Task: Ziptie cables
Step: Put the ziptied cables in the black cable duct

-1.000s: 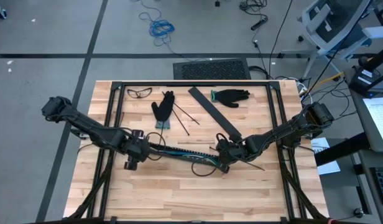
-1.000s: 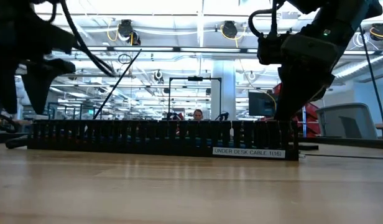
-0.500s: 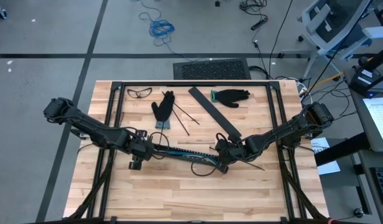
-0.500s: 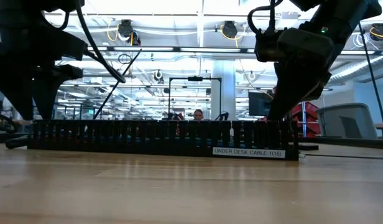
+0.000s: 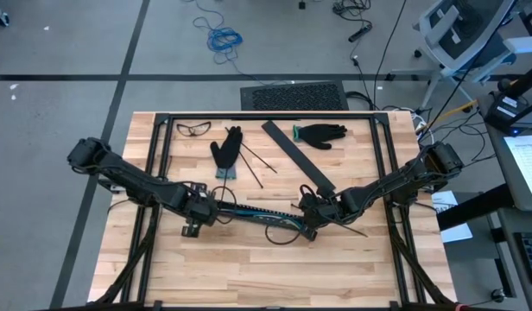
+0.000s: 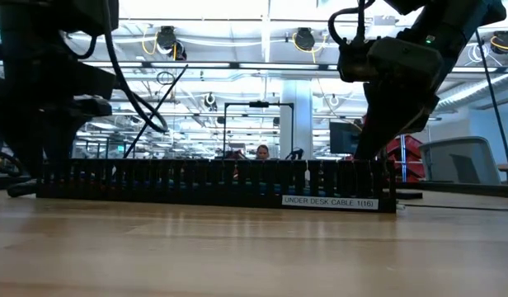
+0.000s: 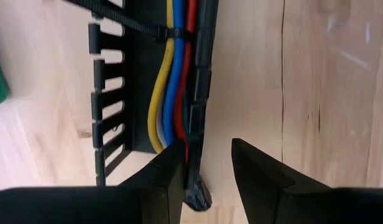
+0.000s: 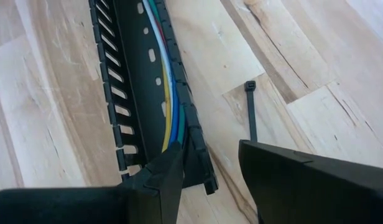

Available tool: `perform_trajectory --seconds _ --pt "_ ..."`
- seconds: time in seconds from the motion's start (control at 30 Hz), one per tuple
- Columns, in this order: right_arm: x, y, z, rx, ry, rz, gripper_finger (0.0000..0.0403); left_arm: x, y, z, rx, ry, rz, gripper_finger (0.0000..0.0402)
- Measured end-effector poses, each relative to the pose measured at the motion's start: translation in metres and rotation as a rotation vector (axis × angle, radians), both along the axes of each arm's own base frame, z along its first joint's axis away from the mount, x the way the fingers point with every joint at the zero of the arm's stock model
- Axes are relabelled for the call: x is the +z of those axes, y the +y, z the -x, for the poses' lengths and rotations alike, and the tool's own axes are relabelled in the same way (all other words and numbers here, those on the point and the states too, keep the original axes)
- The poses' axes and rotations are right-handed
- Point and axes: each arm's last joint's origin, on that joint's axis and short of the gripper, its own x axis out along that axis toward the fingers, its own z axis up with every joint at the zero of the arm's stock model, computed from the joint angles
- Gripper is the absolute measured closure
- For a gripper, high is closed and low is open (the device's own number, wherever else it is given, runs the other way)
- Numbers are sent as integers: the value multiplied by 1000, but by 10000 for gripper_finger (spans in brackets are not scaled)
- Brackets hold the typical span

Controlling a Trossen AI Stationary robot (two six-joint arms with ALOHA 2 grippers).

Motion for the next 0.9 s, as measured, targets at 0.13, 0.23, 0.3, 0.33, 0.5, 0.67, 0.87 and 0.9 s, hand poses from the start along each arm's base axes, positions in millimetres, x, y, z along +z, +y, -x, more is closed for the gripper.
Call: perform_trajectory --seconds 0.13,0.23,0.3,0.33,0.5,0.67,0.87,0.9 --pt "0 0 0 1 1 -1 252 0 -1 -2 0 -13 4 281" --pt "-1 0 1 18 16 3 252 0 0 -2 0 -13 0 305" --pt "-1 1 3 34 40 5 252 0 0 -1 1 -14 -1 335" --pt "-2 2 5 47 58 -2 252 0 0 -1 1 -14 -1 352" --pt "-4 21 16 112 125 -72 252 0 0 -1 1 -12 -1 389" --pt "-3 46 25 73 50 -47 252 0 0 -1 1 -11 -1 390" --pt "-18 46 23 -145 -10 71 252 0 0 -1 1 -8 0 394" --pt "-22 43 21 -166 -7 87 252 0 0 -1 1 -5 -1 393"
